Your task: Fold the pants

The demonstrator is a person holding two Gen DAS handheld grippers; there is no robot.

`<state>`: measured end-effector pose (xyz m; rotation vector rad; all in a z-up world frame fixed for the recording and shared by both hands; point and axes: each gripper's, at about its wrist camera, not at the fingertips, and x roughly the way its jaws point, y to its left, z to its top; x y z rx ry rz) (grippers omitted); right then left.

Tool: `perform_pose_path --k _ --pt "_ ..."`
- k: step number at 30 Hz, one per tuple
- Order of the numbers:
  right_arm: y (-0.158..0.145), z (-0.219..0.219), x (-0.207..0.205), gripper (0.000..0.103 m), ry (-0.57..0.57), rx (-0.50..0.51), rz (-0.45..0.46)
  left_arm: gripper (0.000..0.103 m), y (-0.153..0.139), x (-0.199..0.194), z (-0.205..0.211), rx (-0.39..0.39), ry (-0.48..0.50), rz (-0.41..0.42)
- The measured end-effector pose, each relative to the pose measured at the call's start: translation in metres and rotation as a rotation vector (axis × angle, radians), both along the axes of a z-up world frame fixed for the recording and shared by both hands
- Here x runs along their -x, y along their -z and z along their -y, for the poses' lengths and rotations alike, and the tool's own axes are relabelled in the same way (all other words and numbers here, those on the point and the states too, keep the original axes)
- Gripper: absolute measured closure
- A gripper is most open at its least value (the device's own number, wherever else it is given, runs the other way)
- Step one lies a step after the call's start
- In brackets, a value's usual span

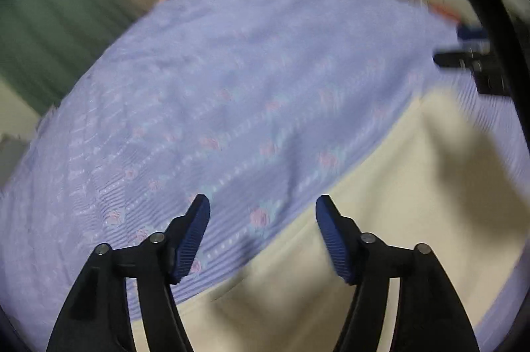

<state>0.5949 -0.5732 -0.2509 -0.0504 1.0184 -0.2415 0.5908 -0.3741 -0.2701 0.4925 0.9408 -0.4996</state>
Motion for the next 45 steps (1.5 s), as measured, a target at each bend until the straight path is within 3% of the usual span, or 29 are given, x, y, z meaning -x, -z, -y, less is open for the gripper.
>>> perform_pose_path --k 4,6,10,13,19,24,33,38,45 --pt "-0.041 0.009 0.045 0.045 0.015 0.025 0.105 0.035 -0.039 0.029 -0.023 0.122 -0.052 0.027" --pt "-0.057 0.005 0.075 0.04 0.019 0.036 0.143 0.029 -0.056 0.049 -0.034 0.173 -0.068 0.033" --pt "-0.079 -0.013 0.136 0.036 0.002 -0.03 0.188 0.029 -0.085 0.107 -0.056 0.249 -0.1 0.022" --pt "-0.086 -0.046 0.184 0.036 -0.072 -0.106 0.169 0.027 -0.102 0.151 -0.082 0.287 -0.175 0.0" --pt "-0.099 -0.118 0.246 0.036 -0.267 -0.183 0.125 0.026 -0.14 0.242 -0.16 0.295 -0.37 -0.031" --pt "-0.125 -0.19 0.286 0.036 -0.485 -0.221 0.143 0.023 -0.172 0.309 -0.243 0.232 -0.564 0.033" --pt "-0.159 -0.327 0.328 0.036 -0.7 -0.288 0.177 0.019 -0.201 0.371 -0.377 0.212 -0.756 0.147" --pt "-0.154 -0.408 0.34 0.036 -0.656 -0.297 0.188 0.018 -0.206 0.381 -0.466 0.259 -0.742 0.175" --pt "-0.111 -0.504 0.327 0.036 -0.421 -0.344 0.088 0.016 -0.186 0.351 -0.585 0.206 -0.697 0.175"
